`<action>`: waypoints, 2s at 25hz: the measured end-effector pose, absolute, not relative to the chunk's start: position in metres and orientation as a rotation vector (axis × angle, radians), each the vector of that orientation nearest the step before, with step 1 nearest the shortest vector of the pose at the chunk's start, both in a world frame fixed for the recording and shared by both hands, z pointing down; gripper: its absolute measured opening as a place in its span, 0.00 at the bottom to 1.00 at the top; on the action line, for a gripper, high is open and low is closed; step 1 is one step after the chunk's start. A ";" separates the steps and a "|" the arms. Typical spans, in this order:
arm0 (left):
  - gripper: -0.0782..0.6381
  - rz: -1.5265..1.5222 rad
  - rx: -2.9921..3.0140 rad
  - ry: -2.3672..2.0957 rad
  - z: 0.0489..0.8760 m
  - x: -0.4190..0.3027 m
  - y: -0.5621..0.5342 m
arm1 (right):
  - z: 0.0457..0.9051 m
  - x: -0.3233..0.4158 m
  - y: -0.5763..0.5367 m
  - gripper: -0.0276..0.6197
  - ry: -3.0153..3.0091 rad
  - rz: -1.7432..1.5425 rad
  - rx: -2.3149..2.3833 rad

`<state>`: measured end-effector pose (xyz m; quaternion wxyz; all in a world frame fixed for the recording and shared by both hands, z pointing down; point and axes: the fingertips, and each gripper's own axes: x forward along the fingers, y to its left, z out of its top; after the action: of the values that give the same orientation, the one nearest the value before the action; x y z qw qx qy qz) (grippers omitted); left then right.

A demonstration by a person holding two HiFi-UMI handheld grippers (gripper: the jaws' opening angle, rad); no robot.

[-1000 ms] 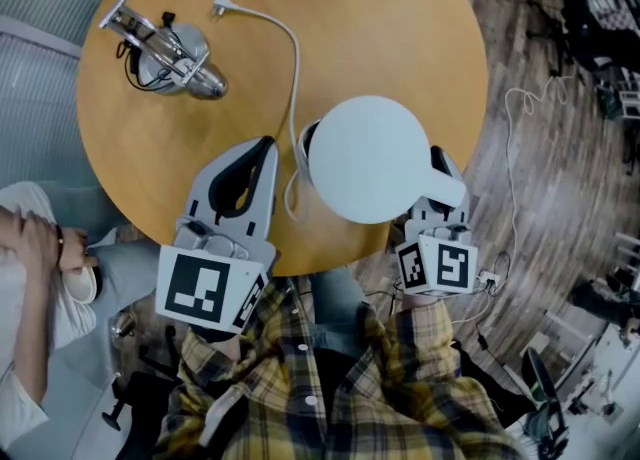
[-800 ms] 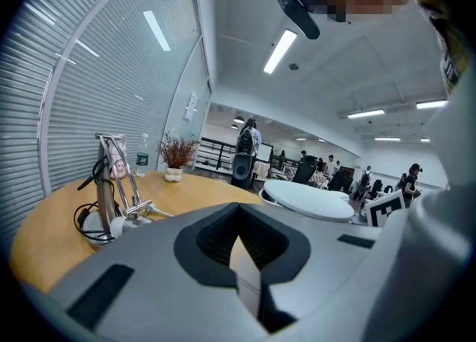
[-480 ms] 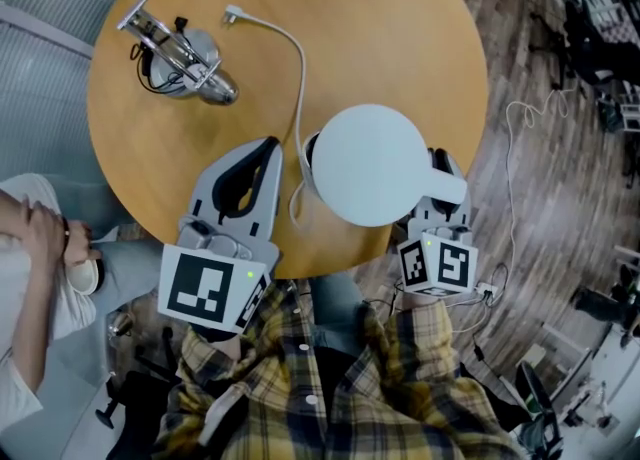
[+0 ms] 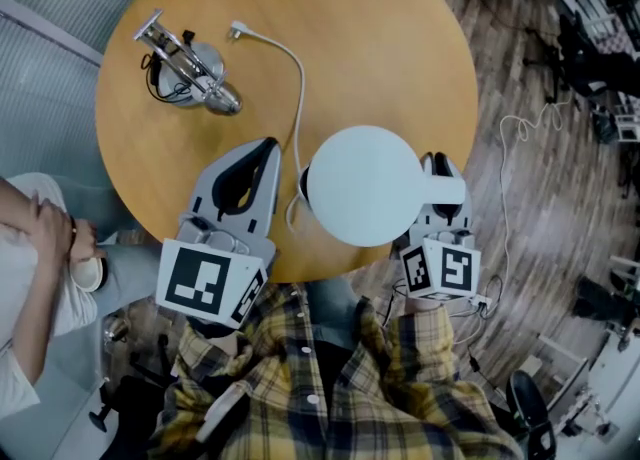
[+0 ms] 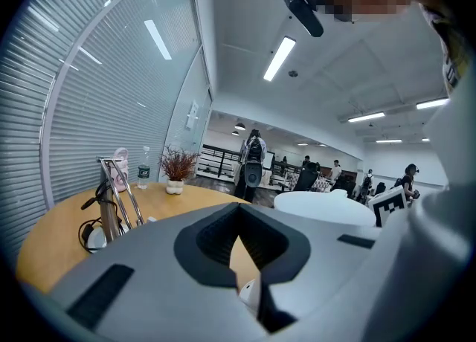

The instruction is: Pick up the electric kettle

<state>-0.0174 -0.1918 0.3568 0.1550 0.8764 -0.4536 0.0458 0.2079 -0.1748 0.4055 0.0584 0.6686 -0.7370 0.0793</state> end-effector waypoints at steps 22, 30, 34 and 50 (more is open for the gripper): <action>0.11 0.048 2.609 -1.369 0.266 -0.014 -0.174 | 0.280 0.194 -0.182 0.17 -2.490 0.238 1.871; 0.11 0.027 2.622 -1.448 0.243 -0.021 -0.160 | 0.254 0.172 -0.176 0.17 -2.604 0.231 1.748; 0.11 0.017 2.605 -1.489 0.240 -0.028 -0.151 | 0.253 0.164 -0.170 0.17 -2.637 0.240 1.702; 0.11 0.013 2.561 -1.553 0.247 -0.041 -0.142 | 0.268 0.153 -0.167 0.17 -2.652 0.274 1.667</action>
<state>-0.0408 -0.1421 0.2471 0.0733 0.8527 -0.5172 0.0044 0.1528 -0.1670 0.2677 -0.0015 0.5300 -0.8435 0.0872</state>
